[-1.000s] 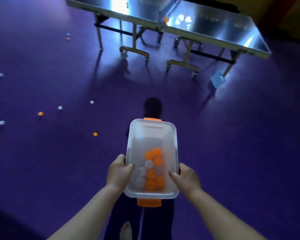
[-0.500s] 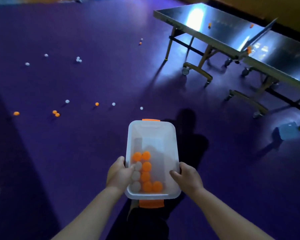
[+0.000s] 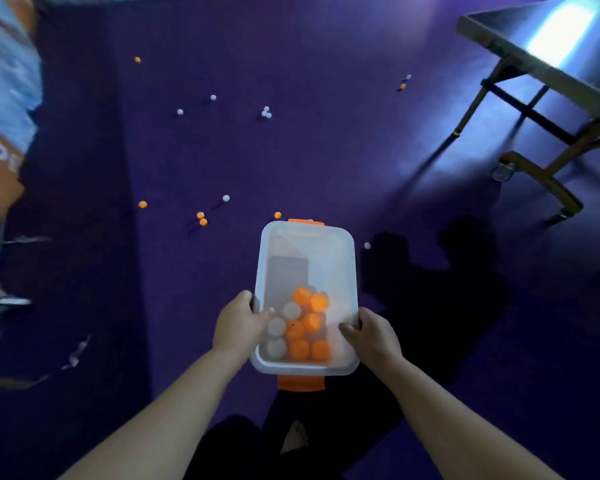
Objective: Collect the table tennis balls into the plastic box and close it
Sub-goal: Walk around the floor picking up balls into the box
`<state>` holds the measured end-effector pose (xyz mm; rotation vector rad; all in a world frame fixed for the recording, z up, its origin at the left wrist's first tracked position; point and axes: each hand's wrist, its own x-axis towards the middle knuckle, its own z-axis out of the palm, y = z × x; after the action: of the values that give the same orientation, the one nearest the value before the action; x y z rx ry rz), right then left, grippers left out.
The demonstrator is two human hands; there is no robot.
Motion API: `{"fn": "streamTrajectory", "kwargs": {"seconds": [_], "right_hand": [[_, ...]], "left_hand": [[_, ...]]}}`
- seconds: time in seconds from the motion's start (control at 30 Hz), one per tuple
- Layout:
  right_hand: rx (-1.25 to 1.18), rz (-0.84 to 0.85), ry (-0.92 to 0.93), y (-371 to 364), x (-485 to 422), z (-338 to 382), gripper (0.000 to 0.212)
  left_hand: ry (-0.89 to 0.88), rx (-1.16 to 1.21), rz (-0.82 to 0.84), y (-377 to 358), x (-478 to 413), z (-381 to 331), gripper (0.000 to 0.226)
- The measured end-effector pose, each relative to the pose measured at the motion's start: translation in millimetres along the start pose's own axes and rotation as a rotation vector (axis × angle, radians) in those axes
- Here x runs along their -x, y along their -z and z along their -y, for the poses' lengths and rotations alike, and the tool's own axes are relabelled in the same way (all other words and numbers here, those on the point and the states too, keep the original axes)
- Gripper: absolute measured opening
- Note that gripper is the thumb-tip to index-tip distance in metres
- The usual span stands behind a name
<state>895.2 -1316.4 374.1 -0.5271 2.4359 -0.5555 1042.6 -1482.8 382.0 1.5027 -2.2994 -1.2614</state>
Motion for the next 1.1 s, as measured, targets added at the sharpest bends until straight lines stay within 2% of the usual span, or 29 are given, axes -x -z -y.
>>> {"fn": "streamTrajectory", "kwargs": {"seconds": [0.17,0.3,0.5,0.7,0.93,1.1], "right_hand": [[-0.029,0.082,0.082,5,-68,47,0.036],[-0.168,0.055,0.064,10,-127,72,0.032],[-0.214,0.007,-0.099,19,-212,90,0.014],[-0.256,-0.027,-0.294,19,-276,93,0.013],[-0.309,-0.049,-0.503,17,-330,72,0.016],[-0.271,0.017,-0.604,18,-394,39,0.016]], "left_hand": [[0.074,0.012,-0.072,16,-63,-8,0.038],[0.082,0.003,-0.104,25,-130,-15,0.036],[0.086,-0.047,-0.109,48,-245,-24,0.034],[0.088,-0.124,-0.073,56,-355,-41,0.029],[0.118,-0.168,0.023,12,-450,-77,0.021],[0.140,-0.167,0.068,-43,-506,-100,0.023]]}}
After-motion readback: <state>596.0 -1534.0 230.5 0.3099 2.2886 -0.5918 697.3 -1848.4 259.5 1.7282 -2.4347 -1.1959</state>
